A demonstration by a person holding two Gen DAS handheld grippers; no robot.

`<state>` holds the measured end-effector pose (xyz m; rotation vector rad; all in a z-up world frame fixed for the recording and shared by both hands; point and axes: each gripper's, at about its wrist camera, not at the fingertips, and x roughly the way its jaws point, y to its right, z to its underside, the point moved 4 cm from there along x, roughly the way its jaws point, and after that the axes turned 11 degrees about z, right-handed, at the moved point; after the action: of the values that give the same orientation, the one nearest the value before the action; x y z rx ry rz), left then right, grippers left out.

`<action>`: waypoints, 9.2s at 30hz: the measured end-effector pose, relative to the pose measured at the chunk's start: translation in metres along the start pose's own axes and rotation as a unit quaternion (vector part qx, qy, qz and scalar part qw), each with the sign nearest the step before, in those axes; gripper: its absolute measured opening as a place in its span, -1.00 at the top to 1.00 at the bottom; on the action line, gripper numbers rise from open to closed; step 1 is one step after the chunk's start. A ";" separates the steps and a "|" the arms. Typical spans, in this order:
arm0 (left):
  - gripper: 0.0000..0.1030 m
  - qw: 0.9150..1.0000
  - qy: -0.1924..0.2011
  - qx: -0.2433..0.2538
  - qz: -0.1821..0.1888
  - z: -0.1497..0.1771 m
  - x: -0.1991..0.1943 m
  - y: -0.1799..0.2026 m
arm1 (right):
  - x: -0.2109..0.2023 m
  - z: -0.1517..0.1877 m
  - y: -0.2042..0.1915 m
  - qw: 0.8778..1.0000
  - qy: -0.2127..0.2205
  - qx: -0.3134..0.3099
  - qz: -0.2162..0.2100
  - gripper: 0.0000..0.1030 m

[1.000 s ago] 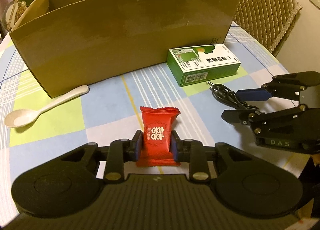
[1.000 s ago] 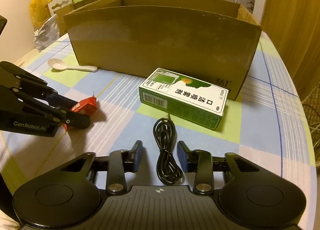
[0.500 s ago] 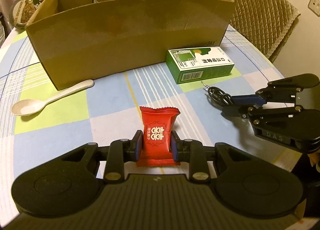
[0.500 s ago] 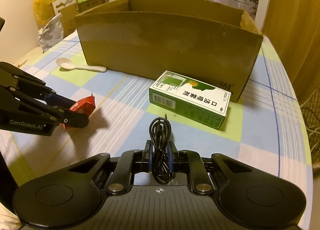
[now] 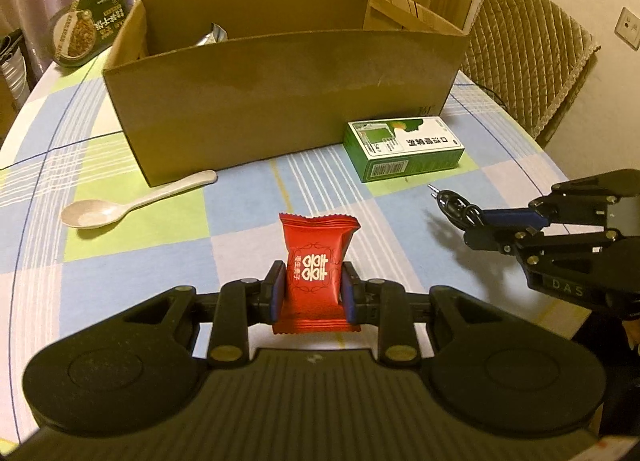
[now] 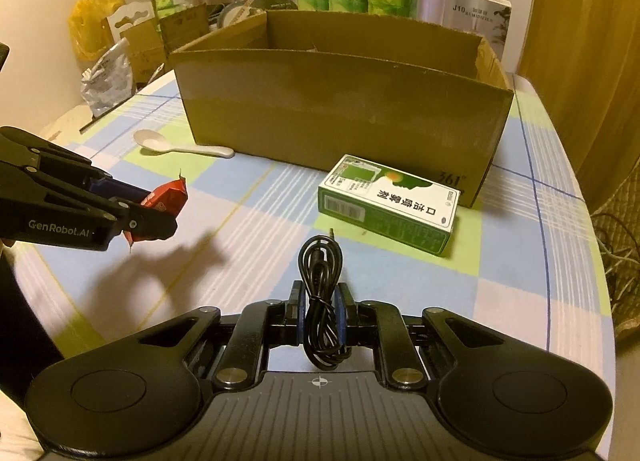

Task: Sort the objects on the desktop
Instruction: 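Lift the red candy packet with the left tool while the right tool holds the cable, then carry the candy packet and the cable over the cardboard box with both tools, then open the left tool to drop the candy while the right tool releases the cable inside, then withdraw both tools from the cardboard box back over the table, then move the right tool to the green-white medicine box and grasp it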

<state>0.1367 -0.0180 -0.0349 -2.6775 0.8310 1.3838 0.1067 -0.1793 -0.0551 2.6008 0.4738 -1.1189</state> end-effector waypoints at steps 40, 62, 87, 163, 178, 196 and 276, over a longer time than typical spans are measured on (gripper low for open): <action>0.54 0.996 0.078 0.037 -0.014 -0.099 -0.045 -0.027 | -0.043 -0.128 0.045 0.994 0.106 0.008 0.033 0.78; 0.54 0.996 0.077 0.038 -0.014 -0.179 0.008 -0.068 | 0.048 -0.200 0.037 0.995 0.095 -0.021 0.015 0.78; 0.20 0.997 0.063 0.028 -0.017 -0.173 0.043 -0.090 | 0.079 -0.193 0.034 0.997 0.074 -0.015 0.013 0.78; 0.02 0.996 0.081 0.009 -0.031 -0.112 -0.045 -0.063 | -0.024 -0.146 0.053 0.993 0.106 0.058 0.017 -0.55; -0.79 0.995 0.084 -0.022 -0.056 -0.047 -0.096 -0.080 | -0.062 -0.075 0.062 0.992 0.075 0.097 0.024 -0.86; -0.91 0.997 0.042 -0.028 -0.055 -0.009 -0.089 -0.099 | -0.039 -0.036 0.059 0.996 0.022 0.087 0.029 -0.89; -0.29 0.986 -0.089 0.141 0.014 -0.033 0.042 -0.174 | 0.073 -0.049 -0.001 0.995 -0.059 -0.067 -0.049 -0.02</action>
<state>0.2614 0.1043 -0.0854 -2.3052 0.9659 1.3678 0.1851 -0.1463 -0.0762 2.4045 0.6324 -1.2207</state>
